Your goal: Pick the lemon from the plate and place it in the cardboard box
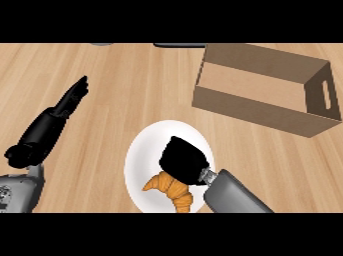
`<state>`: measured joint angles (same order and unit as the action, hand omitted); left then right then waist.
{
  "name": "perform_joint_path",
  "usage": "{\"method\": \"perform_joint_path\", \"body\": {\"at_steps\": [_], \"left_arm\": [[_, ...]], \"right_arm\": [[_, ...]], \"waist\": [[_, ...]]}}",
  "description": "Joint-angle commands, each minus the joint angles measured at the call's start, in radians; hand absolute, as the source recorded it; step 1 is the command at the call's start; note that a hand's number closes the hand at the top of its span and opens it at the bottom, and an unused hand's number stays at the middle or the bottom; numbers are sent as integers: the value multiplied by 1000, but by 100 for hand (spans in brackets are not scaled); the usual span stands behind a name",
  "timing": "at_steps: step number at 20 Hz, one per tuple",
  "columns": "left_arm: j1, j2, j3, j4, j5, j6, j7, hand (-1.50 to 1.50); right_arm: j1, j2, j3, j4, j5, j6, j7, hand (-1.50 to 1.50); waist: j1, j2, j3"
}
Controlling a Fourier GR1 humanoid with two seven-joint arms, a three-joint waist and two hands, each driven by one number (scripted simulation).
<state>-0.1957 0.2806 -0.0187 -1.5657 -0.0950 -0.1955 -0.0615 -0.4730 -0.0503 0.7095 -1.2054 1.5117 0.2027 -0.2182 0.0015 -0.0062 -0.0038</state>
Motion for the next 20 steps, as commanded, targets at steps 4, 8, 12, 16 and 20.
{"method": "perform_joint_path", "body": {"at_steps": [4,8,12,16,20], "left_arm": [[-20,-9,-8,9,-23,8,9,0],[4,1,8,-70,22,-29,54,0],[15,-22,6,8,-20,1,-14,0],[31,-57,-19,-11,-58,39,-6,0],[-7,-23,16,-9,-23,2,16,0]], "right_arm": [[105,49,-63,-42,-302,16,-31,150],[75,50,-42,-95,-385,-100,-3,150],[49,15,-103,-362,-354,29,-21,150],[83,7,-137,-546,-371,86,17,150],[123,48,-262,-702,-425,135,153,150]], "waist": [[6,11,5],[16,6,5],[-8,3,4],[-8,1,4],[-23,-4,4]]}}
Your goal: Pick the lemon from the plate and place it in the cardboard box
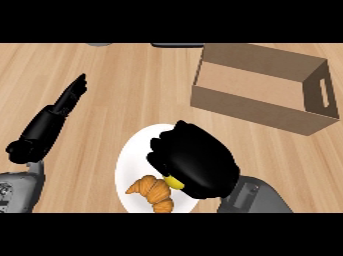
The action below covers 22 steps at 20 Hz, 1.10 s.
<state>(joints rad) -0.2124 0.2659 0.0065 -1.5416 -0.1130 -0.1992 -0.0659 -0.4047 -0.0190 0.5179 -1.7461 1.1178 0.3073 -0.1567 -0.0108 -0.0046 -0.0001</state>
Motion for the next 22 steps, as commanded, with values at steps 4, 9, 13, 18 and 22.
{"method": "perform_joint_path", "body": {"at_steps": [4,9,13,18,22], "left_arm": [[-22,0,1,-5,16,-23,28,0],[11,14,8,-60,17,-40,29,0],[-27,5,15,88,-19,-29,-70,0],[-1,-32,-24,-30,-40,-1,-7,0],[-6,-4,11,-24,-2,-40,8,0]], "right_arm": [[-74,19,-238,-79,-196,-20,265,150],[-199,17,-411,-25,-215,18,354,150],[-332,-47,-563,158,-263,-20,310,150],[-418,-214,-616,396,-217,-49,175,150],[-483,-267,-602,604,-192,14,146,150]], "waist": [[11,5,0],[16,3,0],[13,10,-1],[25,8,0],[35,10,0]]}}
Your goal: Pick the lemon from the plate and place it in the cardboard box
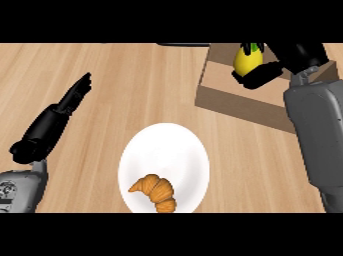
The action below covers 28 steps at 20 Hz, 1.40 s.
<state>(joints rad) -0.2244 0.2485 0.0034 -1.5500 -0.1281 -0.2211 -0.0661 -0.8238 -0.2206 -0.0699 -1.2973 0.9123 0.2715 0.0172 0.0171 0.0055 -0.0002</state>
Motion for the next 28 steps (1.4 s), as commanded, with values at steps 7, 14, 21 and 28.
{"method": "perform_joint_path", "body": {"at_steps": [7,14,21,28], "left_arm": [[8,6,16,13,-9,-6,-27,0],[-36,-3,7,-30,10,-28,46,0],[-17,-26,-11,-9,-27,0,15,0],[-16,-9,10,-3,-1,-22,17,0]], "right_arm": [[-149,-189,-15,470,26,152,-184,150],[-217,-243,52,718,87,232,-346,-150],[-254,-226,-71,766,-53,197,-572,-150],[-321,-198,-487,915,-445,298,-436,-150]], "waist": [[10,4,0],[21,6,1],[15,5,2],[9,4,2]]}}
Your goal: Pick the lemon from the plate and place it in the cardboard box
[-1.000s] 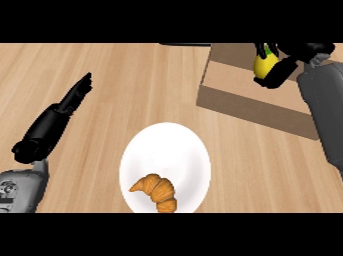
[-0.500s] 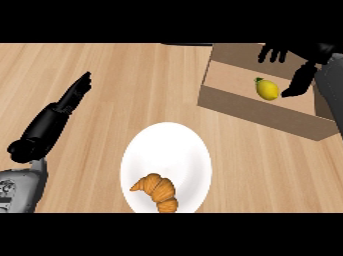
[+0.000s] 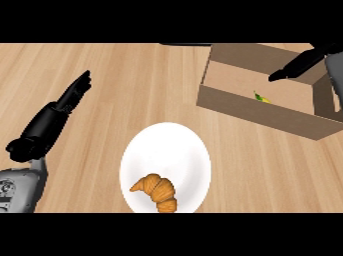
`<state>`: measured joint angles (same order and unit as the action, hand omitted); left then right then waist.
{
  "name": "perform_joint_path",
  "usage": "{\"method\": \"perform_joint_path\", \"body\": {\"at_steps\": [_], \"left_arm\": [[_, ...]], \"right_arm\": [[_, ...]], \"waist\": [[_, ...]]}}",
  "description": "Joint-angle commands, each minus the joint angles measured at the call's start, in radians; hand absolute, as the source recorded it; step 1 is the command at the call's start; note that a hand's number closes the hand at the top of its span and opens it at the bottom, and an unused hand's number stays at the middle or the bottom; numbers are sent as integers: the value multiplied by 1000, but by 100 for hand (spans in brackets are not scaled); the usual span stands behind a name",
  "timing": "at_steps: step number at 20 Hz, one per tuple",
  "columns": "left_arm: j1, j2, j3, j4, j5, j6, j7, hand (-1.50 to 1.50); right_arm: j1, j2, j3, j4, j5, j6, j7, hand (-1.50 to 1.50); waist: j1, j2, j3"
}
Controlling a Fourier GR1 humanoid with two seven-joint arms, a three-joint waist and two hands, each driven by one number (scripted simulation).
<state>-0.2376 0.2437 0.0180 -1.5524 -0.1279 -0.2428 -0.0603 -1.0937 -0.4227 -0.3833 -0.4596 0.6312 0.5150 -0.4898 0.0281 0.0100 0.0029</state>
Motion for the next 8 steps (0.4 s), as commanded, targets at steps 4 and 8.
{"method": "perform_joint_path", "body": {"at_steps": [4,8], "left_arm": [[-4,-27,-37,-10,-26,10,0,0],[-6,-16,-22,11,-16,-5,-21,0]], "right_arm": [[-59,-67,-267,178,-222,-5,160,-150],[-70,-150,-307,212,-251,-25,155,-150]], "waist": [[18,12,-1],[35,21,0]]}}
